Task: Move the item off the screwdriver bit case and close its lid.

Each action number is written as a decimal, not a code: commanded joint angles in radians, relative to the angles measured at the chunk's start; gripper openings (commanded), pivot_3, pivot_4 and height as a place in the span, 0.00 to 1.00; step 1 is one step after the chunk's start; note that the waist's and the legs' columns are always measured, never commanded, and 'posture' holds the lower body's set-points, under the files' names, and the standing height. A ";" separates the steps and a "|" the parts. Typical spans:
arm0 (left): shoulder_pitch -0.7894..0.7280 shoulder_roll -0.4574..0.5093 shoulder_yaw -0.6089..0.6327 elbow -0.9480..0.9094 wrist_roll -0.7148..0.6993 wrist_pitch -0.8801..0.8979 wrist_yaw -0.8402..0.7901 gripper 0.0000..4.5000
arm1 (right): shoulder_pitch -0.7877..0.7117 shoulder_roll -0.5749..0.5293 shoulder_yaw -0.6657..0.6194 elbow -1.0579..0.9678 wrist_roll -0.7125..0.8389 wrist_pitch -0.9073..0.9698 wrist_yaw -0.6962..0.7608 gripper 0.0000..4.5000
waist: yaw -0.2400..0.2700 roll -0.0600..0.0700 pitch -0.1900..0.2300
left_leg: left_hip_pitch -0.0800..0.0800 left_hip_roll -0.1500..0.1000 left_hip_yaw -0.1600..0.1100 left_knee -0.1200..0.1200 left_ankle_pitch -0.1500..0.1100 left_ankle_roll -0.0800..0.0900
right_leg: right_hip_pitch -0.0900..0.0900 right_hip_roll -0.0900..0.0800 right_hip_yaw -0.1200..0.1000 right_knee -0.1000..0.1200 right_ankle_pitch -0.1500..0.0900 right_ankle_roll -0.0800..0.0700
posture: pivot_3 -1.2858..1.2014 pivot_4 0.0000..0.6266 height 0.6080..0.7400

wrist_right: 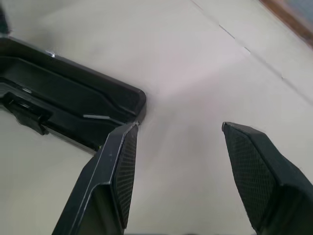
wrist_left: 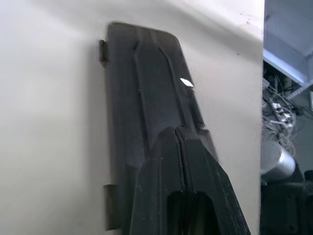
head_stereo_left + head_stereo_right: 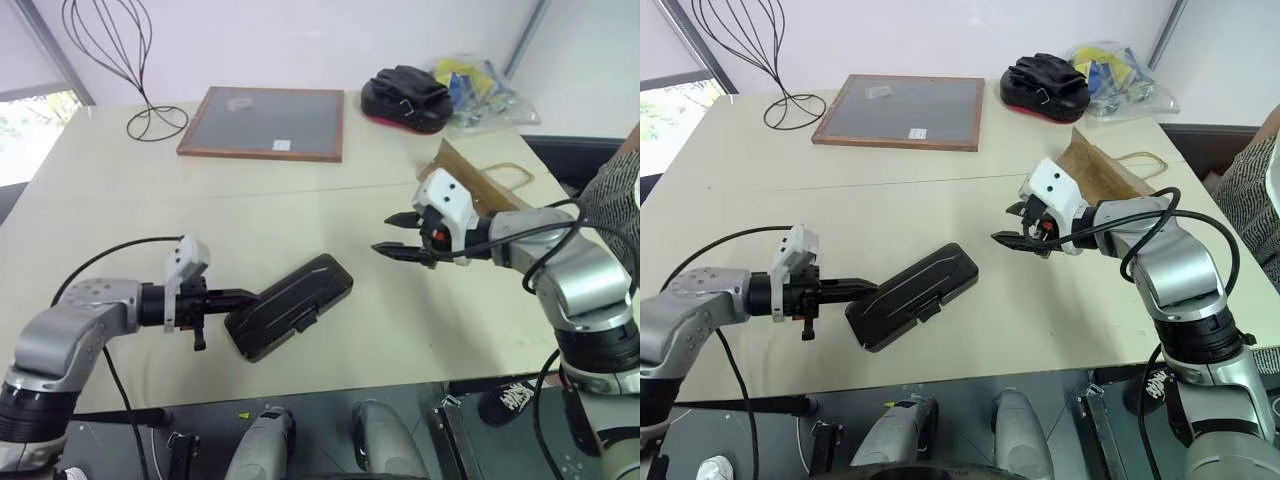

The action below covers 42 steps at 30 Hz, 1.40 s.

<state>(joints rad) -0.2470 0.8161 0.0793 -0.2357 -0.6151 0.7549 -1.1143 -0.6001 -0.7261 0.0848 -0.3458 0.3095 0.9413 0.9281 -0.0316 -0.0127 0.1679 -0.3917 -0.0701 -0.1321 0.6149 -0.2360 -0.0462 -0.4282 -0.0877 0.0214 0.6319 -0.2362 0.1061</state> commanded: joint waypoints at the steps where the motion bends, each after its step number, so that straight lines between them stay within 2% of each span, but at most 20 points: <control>1: -0.107 -0.011 -0.018 0.079 0.028 -0.048 -0.011 0.00 | 0.001 0.002 -0.021 -0.081 0.080 0.048 0.009 0.63 | 0.009 0.000 0.000 | 0.000 0.000 0.000 0.000 0.000 0.000 | 0.000 0.000 0.000 0.000 0.000 0.000 | 0.52 0.24 0.95; 7: -0.324 -0.075 -0.142 0.330 0.136 -0.162 -0.083 0.00 | 0.050 0.047 -0.038 -0.230 0.279 0.238 -0.002 0.63 | 0.019 -0.002 0.001 | 0.000 0.000 0.000 0.000 0.000 0.000 | 0.001 0.000 -0.001 -0.001 0.000 0.000 | 0.52 0.24 0.95; 12: -0.448 -0.140 -0.242 0.550 0.254 -0.290 -0.150 0.00 | 0.114 0.094 -0.035 -0.261 0.364 0.362 -0.074 0.11 | 0.019 -0.003 0.002 | 0.000 -0.001 0.000 0.001 0.000 0.000 | 0.001 0.000 -0.001 -0.001 0.000 0.000 | 0.52 0.24 0.95; 13: -0.484 -0.172 -0.275 0.630 0.296 -0.340 -0.156 0.00 | 0.136 0.142 -0.034 -0.227 0.376 0.405 -0.110 0.01 | 0.019 -0.003 0.002 | 0.000 -0.001 0.000 0.001 0.000 0.000 | 0.001 0.000 -0.001 -0.001 0.000 0.000 | 0.52 0.24 0.95; 16: -0.551 -0.233 -0.323 0.791 0.379 -0.454 -0.176 0.00 | 0.168 0.239 -0.024 -0.160 0.378 0.469 -0.197 0.01 | 0.018 -0.005 0.001 | 0.000 -0.002 0.000 0.002 0.000 0.000 | 0.001 0.001 -0.002 0.000 0.000 0.000 | 0.52 0.24 0.95; 22: -0.621 -0.309 -0.345 0.957 0.468 -0.588 -0.193 0.00 | 0.209 0.326 0.067 -0.121 0.333 0.487 -0.329 0.01 | 0.015 -0.005 0.001 | -0.001 -0.002 -0.001 0.002 0.000 0.000 | 0.000 0.001 -0.001 0.001 0.000 0.000 | 0.52 0.24 0.95; 38: -0.645 -0.346 -0.420 1.010 0.603 -0.709 -0.374 0.00 | 0.242 0.539 0.045 -0.112 0.332 0.518 -0.526 0.01 | 0.012 -0.005 0.001 | -0.001 -0.002 -0.001 0.003 0.000 0.000 | 0.000 0.002 -0.001 0.002 0.001 0.002 | 0.52 0.24 0.95; 42: -0.675 -0.383 -0.438 1.057 0.631 -0.743 -0.389 0.00 | 0.251 0.576 0.057 -0.119 0.318 0.501 -0.570 0.01 | 0.012 -0.004 0.001 | -0.001 -0.002 -0.001 0.003 0.000 0.000 | 0.000 0.002 -0.001 0.002 0.001 0.002 | 0.52 0.24 0.95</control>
<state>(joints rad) -0.9056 0.4515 -0.3393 0.8096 -0.0028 0.0428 -1.4774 -0.3481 -0.1673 0.1494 -0.4432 0.6362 1.4630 0.3800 -0.0193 -0.0171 0.1688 -0.3924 -0.0722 -0.1334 0.6183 -0.2359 -0.0458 -0.4279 -0.0857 0.0199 0.6341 -0.2352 0.1077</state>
